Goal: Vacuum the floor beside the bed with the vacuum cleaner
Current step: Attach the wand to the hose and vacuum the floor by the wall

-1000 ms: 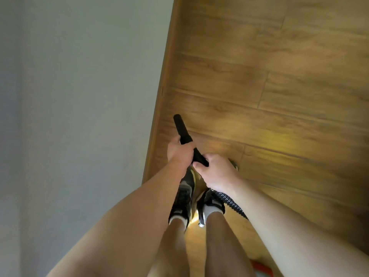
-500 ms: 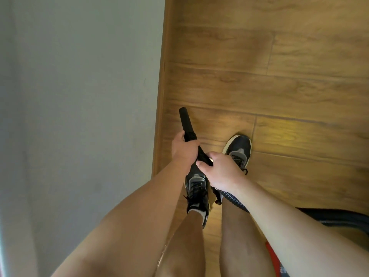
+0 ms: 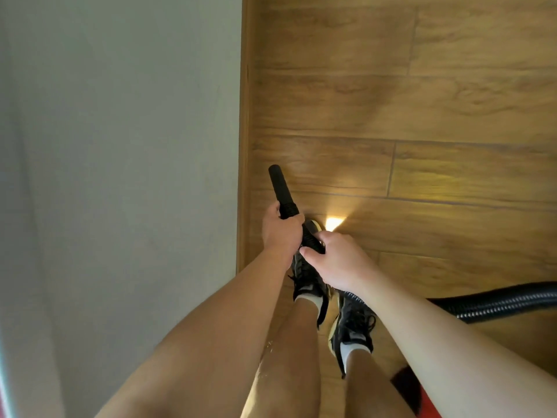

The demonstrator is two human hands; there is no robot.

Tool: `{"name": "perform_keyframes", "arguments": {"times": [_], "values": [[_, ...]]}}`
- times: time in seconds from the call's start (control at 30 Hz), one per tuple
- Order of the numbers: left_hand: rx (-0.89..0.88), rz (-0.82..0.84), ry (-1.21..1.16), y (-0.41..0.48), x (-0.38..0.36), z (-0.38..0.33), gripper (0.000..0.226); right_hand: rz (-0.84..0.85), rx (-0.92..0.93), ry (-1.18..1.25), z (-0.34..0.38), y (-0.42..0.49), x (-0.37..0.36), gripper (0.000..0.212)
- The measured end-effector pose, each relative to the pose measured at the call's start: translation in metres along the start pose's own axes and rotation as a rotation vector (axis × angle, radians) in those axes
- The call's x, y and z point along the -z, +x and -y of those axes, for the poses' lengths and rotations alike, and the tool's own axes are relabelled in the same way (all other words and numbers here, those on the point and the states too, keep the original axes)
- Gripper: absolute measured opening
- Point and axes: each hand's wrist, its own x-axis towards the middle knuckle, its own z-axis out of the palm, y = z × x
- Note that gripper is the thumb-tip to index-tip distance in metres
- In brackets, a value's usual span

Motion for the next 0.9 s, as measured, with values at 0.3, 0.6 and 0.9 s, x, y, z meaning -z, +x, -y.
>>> {"name": "perform_keyframes", "arguments": {"times": [0.3,0.6,0.9], "values": [[-0.058,0.004,0.055,-0.016,-0.012,0.048,0.034,-0.014,0.012,0.052,-0.047,-0.017,-0.028,0.028],[-0.097,0.01,0.035,-0.041,-0.014,0.089,0.035,-0.033,0.055,0.102,-0.085,-0.036,-0.058,0.02],[-0.143,0.076,0.105,-0.042,-0.004,0.136,0.043,-0.064,-0.025,0.098,-0.114,-0.043,-0.105,0.03]]}}
